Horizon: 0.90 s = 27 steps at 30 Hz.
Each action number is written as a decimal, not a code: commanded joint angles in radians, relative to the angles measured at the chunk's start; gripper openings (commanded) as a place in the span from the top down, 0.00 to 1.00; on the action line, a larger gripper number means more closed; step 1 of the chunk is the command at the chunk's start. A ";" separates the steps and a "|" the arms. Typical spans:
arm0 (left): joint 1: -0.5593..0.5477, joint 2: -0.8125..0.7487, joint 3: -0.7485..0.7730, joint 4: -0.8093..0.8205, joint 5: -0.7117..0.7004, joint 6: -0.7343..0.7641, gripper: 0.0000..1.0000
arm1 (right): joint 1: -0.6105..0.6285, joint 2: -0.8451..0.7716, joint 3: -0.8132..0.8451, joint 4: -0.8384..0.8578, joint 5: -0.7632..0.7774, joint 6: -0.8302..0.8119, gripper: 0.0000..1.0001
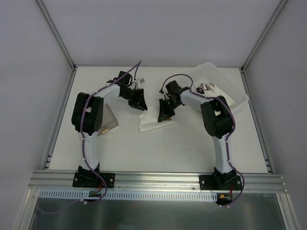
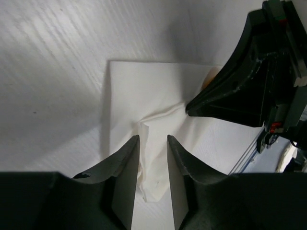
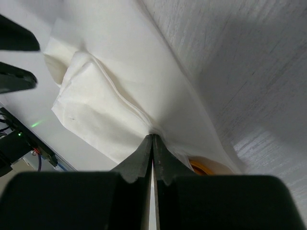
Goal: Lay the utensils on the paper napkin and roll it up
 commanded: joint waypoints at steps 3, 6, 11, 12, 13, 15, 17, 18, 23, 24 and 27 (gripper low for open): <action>-0.045 -0.077 -0.065 0.006 0.134 0.043 0.75 | -0.007 0.045 0.034 -0.061 0.084 -0.071 0.95; -0.072 -0.080 -0.103 0.024 0.139 0.023 0.77 | -0.007 0.056 0.052 -0.073 0.073 -0.076 0.95; -0.095 -0.044 -0.129 0.053 0.087 -0.022 0.84 | -0.004 0.068 0.078 -0.081 0.046 -0.134 0.94; -0.095 -0.036 -0.129 0.056 0.067 -0.037 0.86 | -0.004 0.068 0.083 -0.081 0.043 -0.140 0.94; -0.094 -0.021 -0.131 0.062 0.024 -0.063 0.89 | -0.003 0.068 0.087 -0.081 0.040 -0.160 0.94; -0.085 -0.010 -0.148 0.099 -0.004 -0.098 0.94 | 0.002 0.068 0.107 -0.081 0.029 -0.180 0.94; -0.078 0.005 -0.160 0.127 -0.025 -0.150 0.97 | 0.003 0.060 0.118 -0.070 0.023 -0.194 0.93; -0.075 0.012 -0.172 0.148 -0.037 -0.169 1.00 | 0.000 0.054 0.121 -0.064 0.024 -0.193 0.92; -0.062 0.006 -0.247 0.229 -0.126 -0.314 1.00 | -0.041 -0.105 0.003 0.082 0.020 -0.093 0.84; -0.060 -0.001 -0.279 0.245 -0.139 -0.333 1.00 | -0.053 -0.134 -0.026 0.150 -0.008 -0.023 0.78; -0.054 -0.017 -0.323 0.279 -0.178 -0.405 1.00 | -0.105 -0.232 -0.133 0.269 -0.077 0.076 0.73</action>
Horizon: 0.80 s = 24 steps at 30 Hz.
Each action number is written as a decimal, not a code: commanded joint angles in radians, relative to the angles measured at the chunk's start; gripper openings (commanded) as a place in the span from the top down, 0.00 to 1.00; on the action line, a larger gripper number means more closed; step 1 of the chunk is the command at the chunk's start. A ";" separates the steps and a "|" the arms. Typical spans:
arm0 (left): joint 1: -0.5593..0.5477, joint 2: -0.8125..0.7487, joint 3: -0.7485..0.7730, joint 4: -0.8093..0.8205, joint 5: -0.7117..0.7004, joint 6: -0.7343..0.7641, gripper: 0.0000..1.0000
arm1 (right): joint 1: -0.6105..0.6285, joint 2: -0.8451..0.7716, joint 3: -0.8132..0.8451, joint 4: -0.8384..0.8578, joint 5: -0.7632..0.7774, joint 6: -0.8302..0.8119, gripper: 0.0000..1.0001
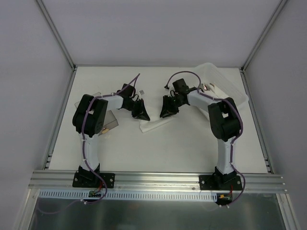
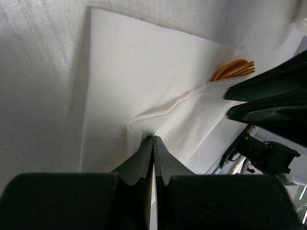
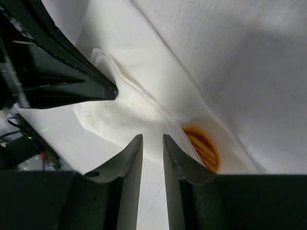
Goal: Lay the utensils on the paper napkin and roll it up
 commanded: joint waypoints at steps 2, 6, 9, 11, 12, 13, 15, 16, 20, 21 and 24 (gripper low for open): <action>0.007 -0.014 -0.084 0.050 -0.168 -0.121 1.00 | -0.093 -0.181 -0.122 0.235 -0.091 0.206 0.72; 0.006 -0.038 -0.112 0.062 -0.207 -0.176 1.00 | -0.122 -0.252 -0.309 0.501 -0.115 0.415 0.73; 0.004 -0.060 -0.132 0.068 -0.236 -0.201 1.00 | -0.113 -0.255 -0.426 0.739 -0.120 0.604 0.72; 0.004 -0.064 -0.139 0.067 -0.246 -0.204 1.00 | -0.095 -0.234 -0.449 0.825 -0.111 0.674 0.72; 0.004 -0.066 -0.145 0.068 -0.248 -0.204 1.00 | -0.089 -0.226 -0.457 0.838 -0.103 0.690 0.73; 0.004 -0.067 -0.147 0.070 -0.247 -0.202 1.00 | -0.079 -0.217 -0.464 0.855 -0.097 0.708 0.74; 0.006 -0.067 -0.147 0.071 -0.248 -0.199 1.00 | -0.056 -0.221 -0.494 0.910 -0.053 0.756 0.76; 0.006 -0.067 -0.145 0.070 -0.247 -0.194 1.00 | -0.050 -0.223 -0.515 0.912 -0.036 0.765 0.76; 0.006 -0.066 -0.135 0.071 -0.240 -0.190 1.00 | -0.024 -0.230 -0.575 0.910 0.016 0.810 0.82; 0.006 -0.066 -0.133 0.071 -0.239 -0.188 1.00 | -0.023 -0.233 -0.586 0.910 0.033 0.817 0.82; 0.006 -0.071 -0.139 0.071 -0.242 -0.184 1.00 | -0.020 -0.240 -0.619 0.910 0.061 0.839 0.82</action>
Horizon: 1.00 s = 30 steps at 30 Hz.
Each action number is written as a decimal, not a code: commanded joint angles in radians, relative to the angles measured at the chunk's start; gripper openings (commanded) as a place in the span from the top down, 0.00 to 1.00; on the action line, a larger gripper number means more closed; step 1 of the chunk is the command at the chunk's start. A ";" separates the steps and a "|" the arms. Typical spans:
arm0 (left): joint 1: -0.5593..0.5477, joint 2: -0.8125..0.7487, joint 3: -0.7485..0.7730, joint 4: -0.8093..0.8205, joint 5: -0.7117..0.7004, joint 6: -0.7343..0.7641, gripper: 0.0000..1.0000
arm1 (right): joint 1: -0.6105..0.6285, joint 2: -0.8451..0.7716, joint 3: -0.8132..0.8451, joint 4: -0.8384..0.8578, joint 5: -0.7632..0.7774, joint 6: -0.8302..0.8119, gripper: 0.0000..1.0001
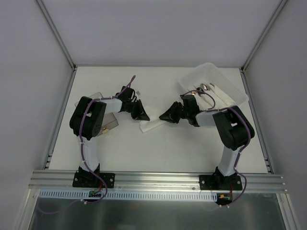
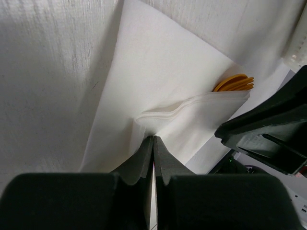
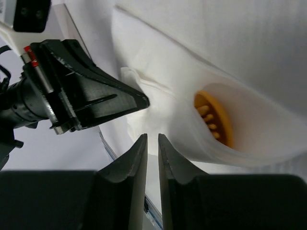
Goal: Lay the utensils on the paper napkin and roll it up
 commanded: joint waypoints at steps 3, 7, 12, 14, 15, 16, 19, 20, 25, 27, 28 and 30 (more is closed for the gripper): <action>0.011 -0.003 -0.032 -0.049 -0.142 0.033 1.00 | 0.008 -0.023 -0.047 0.081 0.084 0.080 0.82; 0.014 -0.010 -0.034 -0.050 -0.141 0.039 1.00 | 0.013 -0.005 -0.043 0.100 0.085 0.091 0.82; 0.017 -0.010 -0.035 -0.049 -0.136 0.043 1.00 | 0.020 0.018 -0.026 0.154 0.053 0.111 0.83; 0.019 -0.010 -0.035 -0.047 -0.133 0.043 1.00 | 0.025 0.017 -0.015 0.160 0.047 0.111 0.83; 0.020 -0.010 -0.037 -0.047 -0.132 0.043 1.00 | 0.031 0.014 -0.012 0.157 0.048 0.110 0.83; 0.020 -0.008 -0.035 -0.049 -0.132 0.043 1.00 | 0.034 0.017 -0.009 0.143 0.050 0.097 0.83; 0.023 -0.011 -0.037 -0.047 -0.130 0.045 1.00 | 0.043 0.027 0.005 0.076 0.056 0.068 0.83; 0.026 -0.011 -0.037 -0.049 -0.129 0.046 1.00 | 0.046 0.033 0.009 0.057 0.058 0.056 0.84; 0.036 -0.022 -0.038 -0.047 -0.126 0.062 1.00 | 0.056 0.064 0.035 -0.070 0.080 0.004 0.85; 0.037 -0.031 -0.037 -0.047 -0.118 0.069 1.00 | 0.059 0.075 0.049 -0.114 0.084 -0.018 0.86; 0.037 -0.036 -0.037 -0.049 -0.116 0.076 1.00 | 0.057 0.078 0.060 -0.122 0.087 -0.019 0.86; 0.039 -0.051 -0.037 -0.049 -0.103 0.083 1.00 | 0.059 0.101 0.075 -0.142 0.071 -0.019 0.86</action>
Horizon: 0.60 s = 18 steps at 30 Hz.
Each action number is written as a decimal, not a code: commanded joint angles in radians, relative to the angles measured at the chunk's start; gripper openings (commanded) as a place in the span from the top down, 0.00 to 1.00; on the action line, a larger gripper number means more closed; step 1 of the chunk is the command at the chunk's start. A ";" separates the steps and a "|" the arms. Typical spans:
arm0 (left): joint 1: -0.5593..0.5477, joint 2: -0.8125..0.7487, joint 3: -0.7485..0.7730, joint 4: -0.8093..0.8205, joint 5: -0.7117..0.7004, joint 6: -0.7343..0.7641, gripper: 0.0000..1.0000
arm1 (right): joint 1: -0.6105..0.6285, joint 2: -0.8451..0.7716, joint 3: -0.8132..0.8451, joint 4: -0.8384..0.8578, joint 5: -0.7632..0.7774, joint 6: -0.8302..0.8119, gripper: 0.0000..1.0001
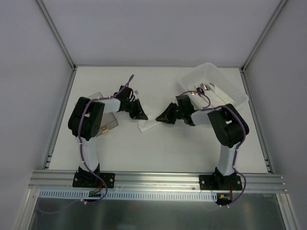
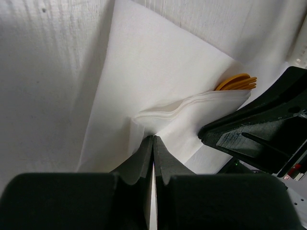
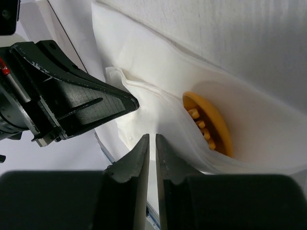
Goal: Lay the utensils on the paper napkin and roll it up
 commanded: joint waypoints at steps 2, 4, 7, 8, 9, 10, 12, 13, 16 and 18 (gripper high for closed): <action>0.019 -0.051 -0.030 -0.050 -0.087 0.071 1.00 | 0.007 0.060 0.051 -0.111 0.010 -0.052 0.87; 0.019 -0.077 -0.028 -0.049 -0.076 0.085 1.00 | 0.006 0.063 0.059 -0.137 0.013 -0.070 0.87; 0.020 -0.113 -0.012 -0.049 -0.075 0.108 0.94 | 0.006 0.065 0.073 -0.175 0.020 -0.098 0.89; 0.022 -0.136 -0.004 -0.049 -0.078 0.116 0.91 | 0.007 0.066 0.080 -0.183 0.022 -0.102 0.89; 0.023 -0.145 0.017 -0.049 -0.076 0.127 0.89 | 0.007 0.071 0.087 -0.204 0.025 -0.108 0.89; 0.025 -0.153 0.030 -0.052 -0.076 0.137 0.87 | 0.007 0.074 0.091 -0.212 0.023 -0.115 0.89; 0.029 -0.165 0.079 -0.067 -0.090 0.177 0.83 | 0.006 0.082 0.105 -0.229 0.023 -0.125 0.90; 0.031 -0.163 0.099 -0.079 -0.111 0.206 0.81 | 0.007 0.088 0.110 -0.236 0.023 -0.130 0.90; 0.034 -0.137 0.182 -0.125 -0.145 0.271 0.71 | 0.006 0.099 0.128 -0.258 0.023 -0.142 0.91; 0.034 -0.108 0.226 -0.138 -0.171 0.301 0.65 | 0.006 0.103 0.134 -0.267 0.022 -0.147 0.91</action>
